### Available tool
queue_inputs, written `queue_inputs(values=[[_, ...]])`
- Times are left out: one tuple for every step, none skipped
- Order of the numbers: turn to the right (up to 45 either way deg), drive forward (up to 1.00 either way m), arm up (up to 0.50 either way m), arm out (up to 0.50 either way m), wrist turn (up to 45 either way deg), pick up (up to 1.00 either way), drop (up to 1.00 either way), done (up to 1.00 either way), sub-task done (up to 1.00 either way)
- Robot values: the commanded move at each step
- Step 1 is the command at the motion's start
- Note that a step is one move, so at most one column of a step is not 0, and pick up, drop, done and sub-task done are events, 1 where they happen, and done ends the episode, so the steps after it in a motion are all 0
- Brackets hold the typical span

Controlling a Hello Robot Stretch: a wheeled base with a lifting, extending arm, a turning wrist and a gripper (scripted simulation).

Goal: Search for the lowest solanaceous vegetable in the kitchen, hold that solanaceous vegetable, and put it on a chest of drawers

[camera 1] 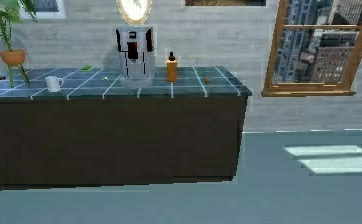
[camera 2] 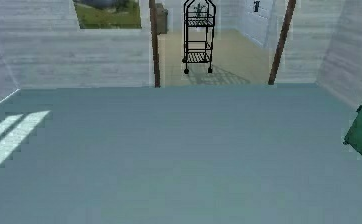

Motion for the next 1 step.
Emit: queue_inputs(values=[[45.0,0.00,0.00,0.00,0.0,0.00,0.00,0.00,0.00]])
